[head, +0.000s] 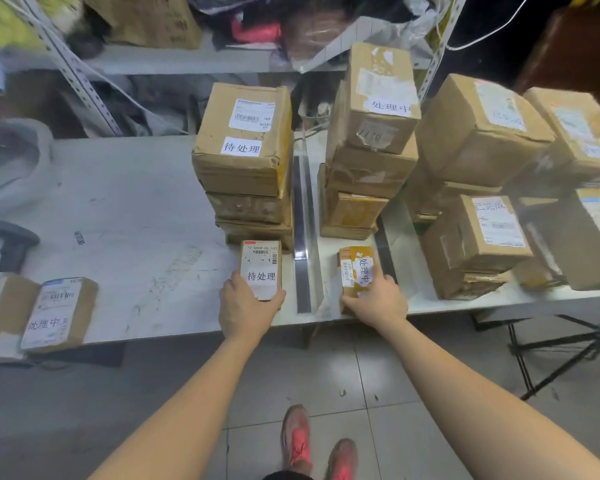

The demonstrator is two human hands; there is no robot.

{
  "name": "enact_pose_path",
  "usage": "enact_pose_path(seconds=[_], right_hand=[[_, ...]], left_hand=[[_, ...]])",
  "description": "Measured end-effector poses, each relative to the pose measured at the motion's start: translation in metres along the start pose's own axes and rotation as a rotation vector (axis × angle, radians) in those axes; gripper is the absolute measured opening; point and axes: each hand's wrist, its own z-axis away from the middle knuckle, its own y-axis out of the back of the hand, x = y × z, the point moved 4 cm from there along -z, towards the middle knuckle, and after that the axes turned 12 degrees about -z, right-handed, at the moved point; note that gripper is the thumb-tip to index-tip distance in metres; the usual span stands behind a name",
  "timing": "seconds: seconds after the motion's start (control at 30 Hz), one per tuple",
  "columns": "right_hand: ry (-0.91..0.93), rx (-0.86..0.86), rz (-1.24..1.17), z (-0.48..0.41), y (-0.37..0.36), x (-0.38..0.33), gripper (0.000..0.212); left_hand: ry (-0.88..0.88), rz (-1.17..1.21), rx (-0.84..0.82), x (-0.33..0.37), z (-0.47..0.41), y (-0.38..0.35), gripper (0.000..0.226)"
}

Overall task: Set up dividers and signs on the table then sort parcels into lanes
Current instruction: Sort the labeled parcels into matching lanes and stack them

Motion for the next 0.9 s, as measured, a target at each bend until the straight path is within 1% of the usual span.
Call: enact_pose_path(seconds=[0.1,0.17,0.23,0.3,0.4,0.47,0.53,0.63,0.73,0.83,0.9], right_hand=[[0.02,-0.037,0.008,-0.003,0.001,0.001,0.102],[0.035,-0.073,0.001,-0.002,0.005,0.002,0.104],[0.073,-0.084,-0.021,0.001,0.011,0.002,0.101],[0.14,-0.073,-0.052,0.004,0.021,0.0,0.095],[0.265,-0.05,-0.082,0.011,0.041,-0.01,0.08],[0.352,-0.031,-0.04,0.017,0.053,-0.021,0.069],[0.437,-0.018,0.013,0.026,0.064,-0.037,0.067],[0.595,-0.014,0.101,0.044,0.073,-0.067,0.065],[0.715,-0.021,0.155,0.066,0.076,-0.098,0.063],[0.794,-0.022,0.19,0.086,0.074,-0.129,0.058],[0.823,-0.034,0.241,0.097,0.069,-0.148,0.064]], left_hand=[[0.009,-0.037,-0.029,0.002,0.001,-0.001,0.094],[0.007,-0.071,-0.058,0.003,0.002,0.001,0.102],[-0.003,-0.132,-0.097,0.003,0.005,0.005,0.114],[-0.048,-0.224,-0.076,0.005,0.01,0.016,0.118],[-0.202,-0.355,0.047,0.012,0.022,0.041,0.103],[-0.257,-0.44,0.086,0.015,0.029,0.06,0.096],[-0.269,-0.523,0.12,0.015,0.034,0.08,0.087],[-0.273,-0.561,0.171,0.009,0.042,0.11,0.076],[-0.271,-0.597,0.193,-0.001,0.049,0.137,0.076],[-0.243,-0.638,0.216,-0.016,0.052,0.162,0.076],[-0.231,-0.661,0.239,-0.031,0.053,0.176,0.076]])
